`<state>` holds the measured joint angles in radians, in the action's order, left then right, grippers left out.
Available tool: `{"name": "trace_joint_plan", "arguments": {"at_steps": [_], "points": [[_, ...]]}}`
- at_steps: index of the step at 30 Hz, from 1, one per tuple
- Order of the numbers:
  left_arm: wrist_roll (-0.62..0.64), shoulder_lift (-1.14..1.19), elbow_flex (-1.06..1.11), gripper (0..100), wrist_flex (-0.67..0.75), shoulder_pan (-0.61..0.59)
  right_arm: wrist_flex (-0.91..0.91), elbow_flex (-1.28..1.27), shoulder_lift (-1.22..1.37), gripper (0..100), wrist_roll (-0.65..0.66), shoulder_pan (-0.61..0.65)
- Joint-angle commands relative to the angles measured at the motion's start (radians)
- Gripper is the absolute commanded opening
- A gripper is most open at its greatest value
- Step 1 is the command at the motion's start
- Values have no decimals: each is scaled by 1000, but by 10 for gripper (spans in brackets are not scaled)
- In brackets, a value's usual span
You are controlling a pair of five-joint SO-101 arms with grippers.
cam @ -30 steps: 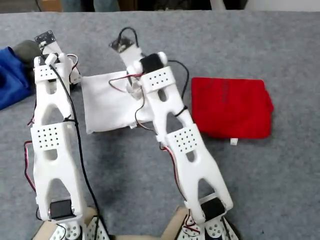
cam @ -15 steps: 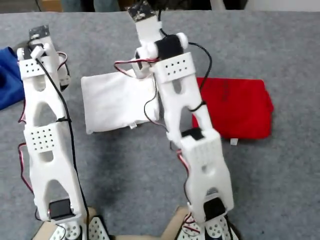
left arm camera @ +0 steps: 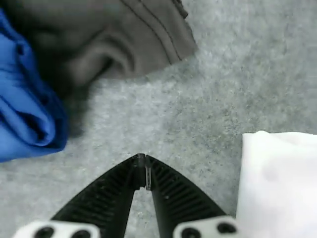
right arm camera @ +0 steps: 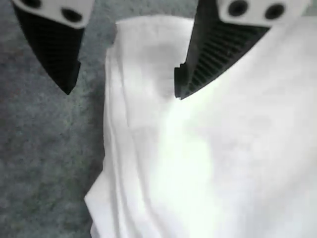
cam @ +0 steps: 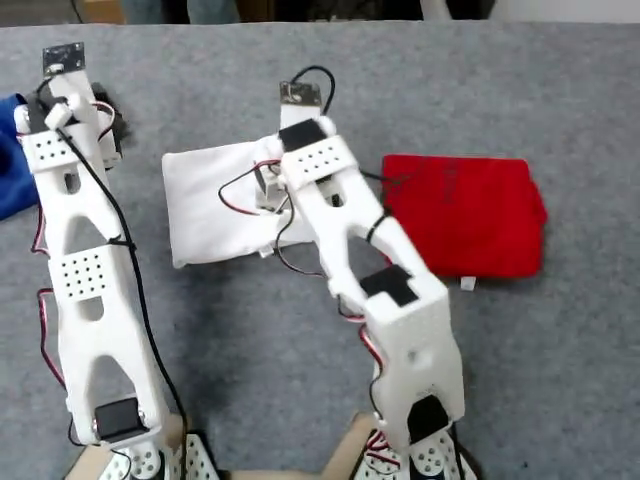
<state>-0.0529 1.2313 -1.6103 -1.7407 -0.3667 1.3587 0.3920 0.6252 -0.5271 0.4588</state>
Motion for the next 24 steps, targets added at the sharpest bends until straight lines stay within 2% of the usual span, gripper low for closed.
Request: {"name": "trace_joint_plan", "arguments": {"at_steps": [1,5,9,11,15,18,21,24], "points": [[-5,0,-58,28,26,12,-38,91,73,318,-117,8],[-5,-2,-58,28,28,8,-21,211,220,317,-184,3],[-8,2,-58,28,35,7,48,325,355,312,-192,3],[-11,2,-58,28,35,8,112,401,394,262,-192,3],[-11,2,-58,29,35,8,247,565,437,41,-180,-6],[-11,2,-58,29,35,7,344,682,458,53,-158,-38],[-6,2,-58,29,35,7,404,786,464,14,-144,-92],[-5,3,-54,29,49,5,405,865,455,14,-52,-146]]}}
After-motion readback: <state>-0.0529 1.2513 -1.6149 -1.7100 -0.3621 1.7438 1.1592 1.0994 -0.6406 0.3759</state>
